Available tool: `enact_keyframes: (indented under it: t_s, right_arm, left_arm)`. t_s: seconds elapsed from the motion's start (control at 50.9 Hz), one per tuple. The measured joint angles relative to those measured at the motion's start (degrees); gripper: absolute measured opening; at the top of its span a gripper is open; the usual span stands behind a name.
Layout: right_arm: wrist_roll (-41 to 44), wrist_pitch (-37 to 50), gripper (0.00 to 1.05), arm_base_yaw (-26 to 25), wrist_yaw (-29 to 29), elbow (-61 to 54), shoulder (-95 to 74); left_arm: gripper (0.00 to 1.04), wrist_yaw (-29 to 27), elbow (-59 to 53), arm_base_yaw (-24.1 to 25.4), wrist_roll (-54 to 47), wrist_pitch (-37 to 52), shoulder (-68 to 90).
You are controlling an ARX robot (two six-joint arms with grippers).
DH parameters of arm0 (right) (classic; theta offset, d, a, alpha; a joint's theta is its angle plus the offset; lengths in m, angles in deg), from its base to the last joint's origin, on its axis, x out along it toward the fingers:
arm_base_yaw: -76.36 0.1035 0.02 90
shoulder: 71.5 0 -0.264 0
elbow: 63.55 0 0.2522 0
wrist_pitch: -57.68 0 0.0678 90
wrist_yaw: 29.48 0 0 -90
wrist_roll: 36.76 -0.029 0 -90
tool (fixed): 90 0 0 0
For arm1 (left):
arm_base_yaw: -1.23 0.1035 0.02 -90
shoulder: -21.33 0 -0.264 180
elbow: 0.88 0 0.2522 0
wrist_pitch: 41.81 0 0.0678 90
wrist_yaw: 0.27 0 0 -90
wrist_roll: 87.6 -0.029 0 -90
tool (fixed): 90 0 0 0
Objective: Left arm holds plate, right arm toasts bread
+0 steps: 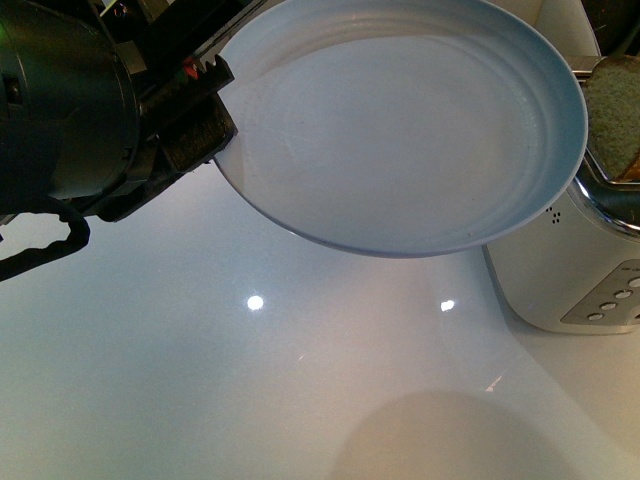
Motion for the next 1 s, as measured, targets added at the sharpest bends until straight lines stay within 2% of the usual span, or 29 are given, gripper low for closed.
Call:
enact_keyframes:
  t_s: [0.196, 0.275, 0.471, 0.727, 0.825, 0.884, 0.943, 1.002]
  right_arm:
    - [0.00, -2.82, 0.02, 0.00, 0.00, 0.02, 2.75]
    - [0.02, -11.21, 0.02, 0.00, 0.13, 0.02, 9.49]
    - [0.00, -12.11, 0.02, 0.00, 0.07, 0.02, 11.74]
    - [0.04, -12.15, 0.46, 0.00, 0.07, 0.02, 11.80]
    - [0.02, -12.15, 0.69, 0.00, 0.07, 0.02, 11.82]
    - [0.02, -12.15, 0.78, 0.00, 0.07, 0.02, 11.80]
    - [0.02, -12.15, 0.91, 0.00, 0.07, 0.02, 11.82]
    - [0.02, -12.15, 0.97, 0.00, 0.07, 0.02, 11.82]
  left_arm:
    - [0.03, 0.00, 0.00, 0.00, 0.00, 0.00, 0.00]
    - [0.03, 0.04, 0.00, 0.00, 0.00, 0.00, 0.00]
    - [0.03, 0.15, 0.00, -0.02, 0.00, 0.00, 0.02]
    - [0.03, -0.02, 0.00, -0.02, 0.00, 0.00, 0.00]
    - [0.03, 0.04, 0.00, -0.02, 0.00, 0.00, 0.00]
    - [0.03, 0.00, 0.00, -0.02, 0.00, 0.00, 0.00]
    - [0.03, 0.02, 0.00, -0.02, 0.00, 0.00, 0.00]
    - [0.03, 0.02, 0.00, -0.02, 0.00, 0.00, 0.00]
